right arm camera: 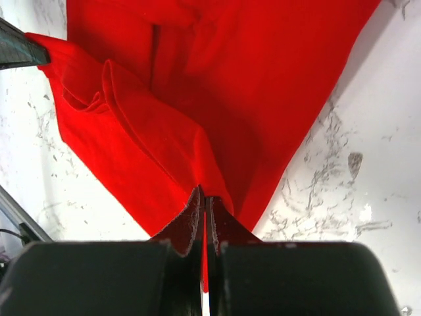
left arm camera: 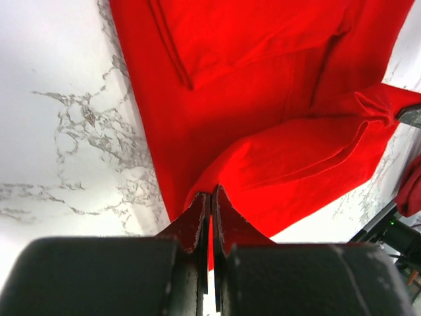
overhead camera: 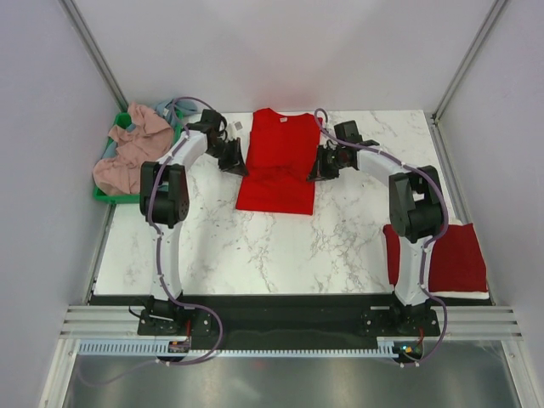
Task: Fold and stack the t-shirts
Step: Fold the tshirt
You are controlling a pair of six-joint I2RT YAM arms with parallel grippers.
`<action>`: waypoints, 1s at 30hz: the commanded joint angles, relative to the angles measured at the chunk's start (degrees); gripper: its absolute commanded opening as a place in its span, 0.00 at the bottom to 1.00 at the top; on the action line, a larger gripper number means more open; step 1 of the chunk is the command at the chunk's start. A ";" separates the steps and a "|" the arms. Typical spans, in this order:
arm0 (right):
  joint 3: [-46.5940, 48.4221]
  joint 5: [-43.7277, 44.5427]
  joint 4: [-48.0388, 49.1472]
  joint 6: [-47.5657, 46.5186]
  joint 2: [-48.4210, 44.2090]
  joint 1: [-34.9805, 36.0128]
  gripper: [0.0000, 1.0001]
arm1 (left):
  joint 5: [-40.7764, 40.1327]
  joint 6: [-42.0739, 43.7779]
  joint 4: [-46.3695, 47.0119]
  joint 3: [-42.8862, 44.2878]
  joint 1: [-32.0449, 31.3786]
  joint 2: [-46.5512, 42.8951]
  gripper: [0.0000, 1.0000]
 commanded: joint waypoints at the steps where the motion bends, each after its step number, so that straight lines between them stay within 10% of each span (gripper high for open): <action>1: 3.39 1.62 1.03 -2.23 1.93 -0.21 0.00 | -1.20 2.73 1.37 3.43 -0.54 1.10 0.02; 30: 7.17 5.04 2.00 -5.39 5.19 -0.13 0.02 | -14.91 4.84 3.31 10.20 -2.92 4.18 0.02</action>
